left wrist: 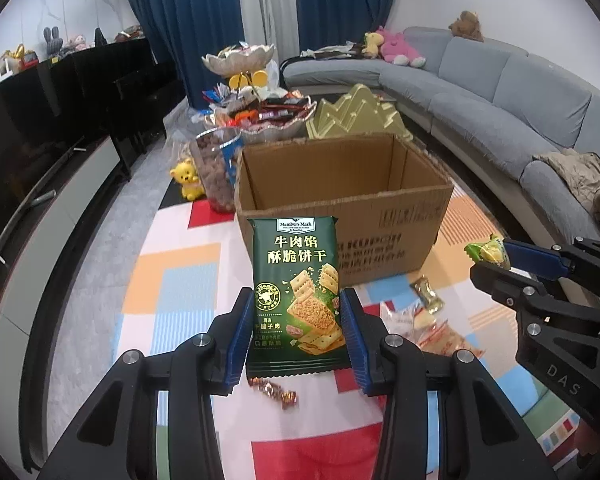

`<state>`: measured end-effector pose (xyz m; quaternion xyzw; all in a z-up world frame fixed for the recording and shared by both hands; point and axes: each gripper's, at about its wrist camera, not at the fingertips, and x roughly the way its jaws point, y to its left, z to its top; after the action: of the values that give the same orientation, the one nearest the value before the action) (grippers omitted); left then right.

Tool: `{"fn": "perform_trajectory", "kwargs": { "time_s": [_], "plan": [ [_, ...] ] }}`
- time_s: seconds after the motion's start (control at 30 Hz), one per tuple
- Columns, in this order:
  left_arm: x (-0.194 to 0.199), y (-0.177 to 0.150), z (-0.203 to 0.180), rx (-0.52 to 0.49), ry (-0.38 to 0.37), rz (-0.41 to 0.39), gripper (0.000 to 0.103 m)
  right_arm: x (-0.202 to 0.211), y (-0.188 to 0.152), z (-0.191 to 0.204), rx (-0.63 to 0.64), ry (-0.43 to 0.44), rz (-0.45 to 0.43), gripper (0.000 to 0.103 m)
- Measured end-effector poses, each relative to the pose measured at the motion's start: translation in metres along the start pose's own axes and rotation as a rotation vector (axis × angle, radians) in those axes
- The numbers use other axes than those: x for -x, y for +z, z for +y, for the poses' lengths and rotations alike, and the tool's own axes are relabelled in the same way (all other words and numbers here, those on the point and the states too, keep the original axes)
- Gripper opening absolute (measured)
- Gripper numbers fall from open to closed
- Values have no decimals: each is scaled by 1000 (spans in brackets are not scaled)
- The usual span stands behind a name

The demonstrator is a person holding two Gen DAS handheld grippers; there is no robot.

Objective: Organize snacks
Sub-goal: 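Close both tools on their snacks and carry them over the cardboard box, then open the left tool dropping the cracker packet while the right tool drops the candy into the box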

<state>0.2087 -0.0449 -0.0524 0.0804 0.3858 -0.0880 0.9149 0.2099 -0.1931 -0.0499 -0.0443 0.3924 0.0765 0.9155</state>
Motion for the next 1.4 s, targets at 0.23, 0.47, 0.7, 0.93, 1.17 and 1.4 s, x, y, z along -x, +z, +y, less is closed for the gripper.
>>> {"fn": "perform_trajectory", "kwargs": {
  "time_s": [0.23, 0.47, 0.7, 0.93, 1.17, 1.4],
  "plan": [
    [-2, 25, 3, -2, 6, -30, 42, 4, 23, -4, -1, -5, -50, 31],
    [-7, 48, 8, -6, 22, -58, 43, 4, 48, -6, -2, -17, -93, 31],
    [-15, 68, 13, 8, 35, -74, 43, 1, 66, -12, -25, -30, -118, 31],
    [-25, 83, 13, 27, 36, -75, 43, -8, 84, -16, -60, -31, -122, 31],
    [-43, 94, 14, 31, 25, -47, 43, -25, 99, -19, -84, -40, -109, 31],
    [-58, 108, 17, 31, 22, -30, 43, -43, 115, -25, -97, -53, -93, 31]
  ]
}}
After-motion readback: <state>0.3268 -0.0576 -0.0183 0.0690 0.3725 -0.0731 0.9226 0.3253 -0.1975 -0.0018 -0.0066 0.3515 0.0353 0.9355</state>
